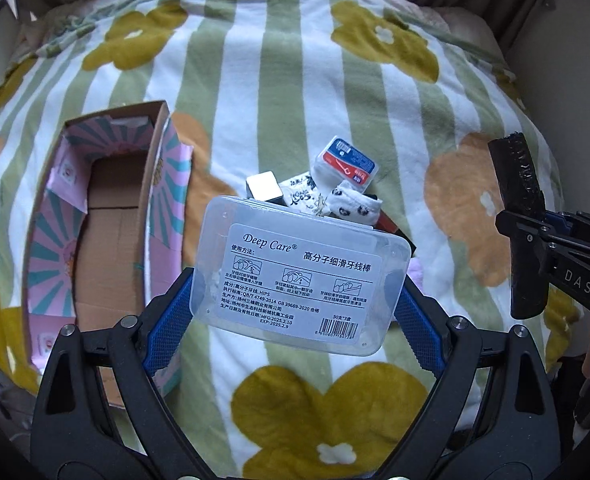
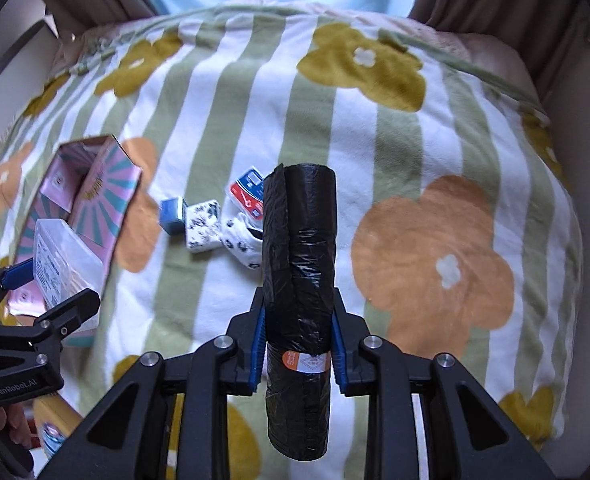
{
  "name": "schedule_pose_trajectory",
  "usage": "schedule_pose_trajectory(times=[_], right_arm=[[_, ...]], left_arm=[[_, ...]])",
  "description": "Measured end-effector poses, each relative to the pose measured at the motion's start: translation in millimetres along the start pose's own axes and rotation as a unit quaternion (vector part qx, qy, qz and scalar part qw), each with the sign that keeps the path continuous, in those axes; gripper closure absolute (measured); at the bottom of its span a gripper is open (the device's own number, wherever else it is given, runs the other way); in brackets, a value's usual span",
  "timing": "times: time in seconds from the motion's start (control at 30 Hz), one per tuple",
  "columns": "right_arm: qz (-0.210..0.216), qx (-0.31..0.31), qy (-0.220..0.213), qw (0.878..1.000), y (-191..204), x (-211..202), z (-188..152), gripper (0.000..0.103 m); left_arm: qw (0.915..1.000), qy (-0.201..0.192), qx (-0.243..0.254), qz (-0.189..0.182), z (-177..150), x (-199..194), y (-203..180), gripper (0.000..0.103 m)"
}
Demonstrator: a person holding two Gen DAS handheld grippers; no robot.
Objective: Organize objects
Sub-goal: 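Carry the clear case and black roll with both tools over the cardboard box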
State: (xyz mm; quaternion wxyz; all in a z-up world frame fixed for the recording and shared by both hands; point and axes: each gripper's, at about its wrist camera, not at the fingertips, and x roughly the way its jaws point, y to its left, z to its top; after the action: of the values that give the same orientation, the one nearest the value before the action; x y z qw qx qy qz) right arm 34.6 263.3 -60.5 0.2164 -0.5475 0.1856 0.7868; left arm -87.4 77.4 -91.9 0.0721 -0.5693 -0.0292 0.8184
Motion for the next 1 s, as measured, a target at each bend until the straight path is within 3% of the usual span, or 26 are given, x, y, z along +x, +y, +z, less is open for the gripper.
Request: schedule_pose_trajectory(times=[0.17, 0.33, 0.67, 1.0], right_arm=[[-0.015, 0.031, -0.034, 0.999, 21.7, -47.9, -17.4, 0.078], [-0.027, 0.063, -0.052, 0.996, 37.3, -68.0, -31.1, 0.078], [-0.031, 0.075, -0.062, 0.995, 65.6, -74.7, -24.1, 0.078], [-0.011, 0.041, -0.062, 0.997, 114.4, -63.7, 18.5, 0.078]], left_arm=[[0.9991, -0.041, 0.008, -0.007, -7.3, -63.2, 12.4, 0.012], [0.9978, -0.065, 0.015, -0.007, -13.3, -95.9, 25.7, 0.012], [0.9967, -0.081, 0.008, -0.006, -14.2, -109.7, 52.9, 0.012], [0.9958, -0.078, -0.045, 0.017, -24.8, -116.7, 110.9, 0.012]])
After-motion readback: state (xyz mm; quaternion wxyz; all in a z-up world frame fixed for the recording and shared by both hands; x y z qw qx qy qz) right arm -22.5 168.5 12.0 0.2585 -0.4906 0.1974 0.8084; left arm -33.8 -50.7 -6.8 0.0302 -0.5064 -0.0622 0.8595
